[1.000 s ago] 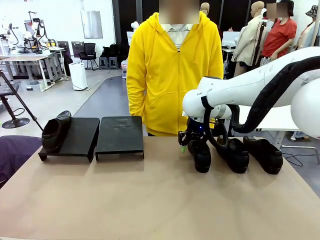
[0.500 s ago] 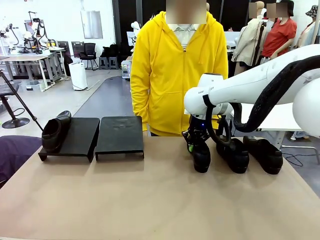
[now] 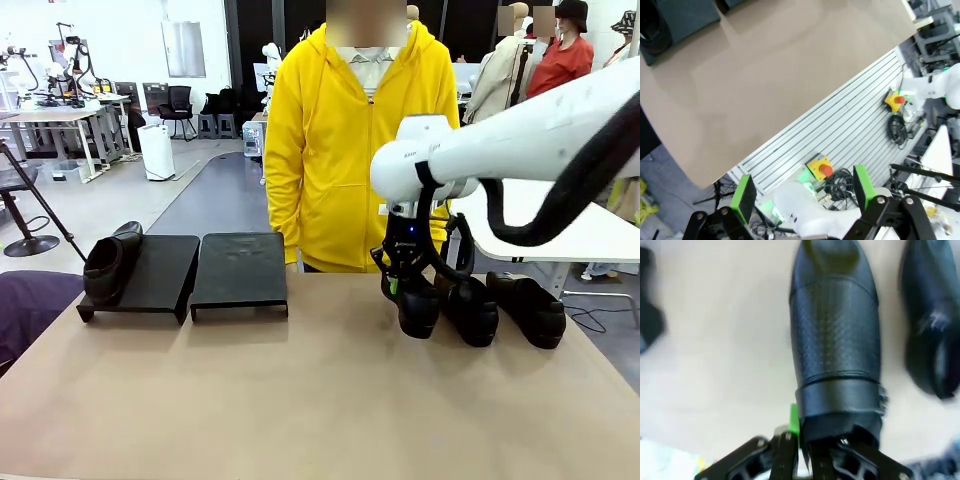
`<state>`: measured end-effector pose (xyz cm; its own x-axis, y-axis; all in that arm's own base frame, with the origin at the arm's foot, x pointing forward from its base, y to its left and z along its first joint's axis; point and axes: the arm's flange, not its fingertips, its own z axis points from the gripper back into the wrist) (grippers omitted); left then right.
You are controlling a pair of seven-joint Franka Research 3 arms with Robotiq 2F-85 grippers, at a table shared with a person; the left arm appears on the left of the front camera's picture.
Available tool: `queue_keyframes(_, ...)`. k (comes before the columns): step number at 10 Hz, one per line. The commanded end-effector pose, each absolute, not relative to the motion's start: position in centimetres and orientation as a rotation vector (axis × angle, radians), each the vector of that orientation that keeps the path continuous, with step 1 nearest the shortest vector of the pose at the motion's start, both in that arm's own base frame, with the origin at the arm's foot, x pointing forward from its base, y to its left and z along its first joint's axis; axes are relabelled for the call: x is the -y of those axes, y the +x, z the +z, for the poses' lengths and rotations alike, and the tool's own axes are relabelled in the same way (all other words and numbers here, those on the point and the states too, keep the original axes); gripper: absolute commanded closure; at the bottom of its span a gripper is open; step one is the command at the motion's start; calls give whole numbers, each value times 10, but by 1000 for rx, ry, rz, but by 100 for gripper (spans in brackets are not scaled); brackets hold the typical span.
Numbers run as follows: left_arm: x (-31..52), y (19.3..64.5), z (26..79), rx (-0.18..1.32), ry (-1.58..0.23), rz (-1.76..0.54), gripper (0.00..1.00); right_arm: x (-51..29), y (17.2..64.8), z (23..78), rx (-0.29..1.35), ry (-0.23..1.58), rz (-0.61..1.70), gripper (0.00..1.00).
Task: Organize the shoes by placing them on the stand.
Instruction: Pick up one Shoe and place it in the middle of the table.
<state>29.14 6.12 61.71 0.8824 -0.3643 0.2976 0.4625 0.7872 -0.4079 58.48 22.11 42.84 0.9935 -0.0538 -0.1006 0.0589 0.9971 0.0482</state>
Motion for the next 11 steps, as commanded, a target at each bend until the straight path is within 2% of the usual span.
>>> queue_keyframes(1, -64, 290, 618, 209, -501, -461, 0, -233, 509, 466, -239, 125, -172, 100)
queue_keyframes(4, -64, 290, 618, 209, -501, -461, 0, -261, 391, 477, -254, 64, -147, 100)
queue_keyframes(6, -64, 290, 618, 209, -501, -461, 0, -259, 347, 472, -276, 50, -106, 100)
queue_keyframes(7, -64, 290, 618, 209, -501, -461, 0, -254, 343, 475, -215, 80, -62, 100)
queue_keyframes(8, -64, 290, 618, 209, -501, -461, 0, -267, 358, 473, -290, 19, -94, 100)
queue_keyframes(10, -64, 290, 618, 209, -501, -461, 0, -267, 358, 473, -290, 19, -94, 100)
queue_keyframes(11, -64, 290, 618, 209, -501, -461, 0, -262, 343, 468, -273, 14, -89, 100)
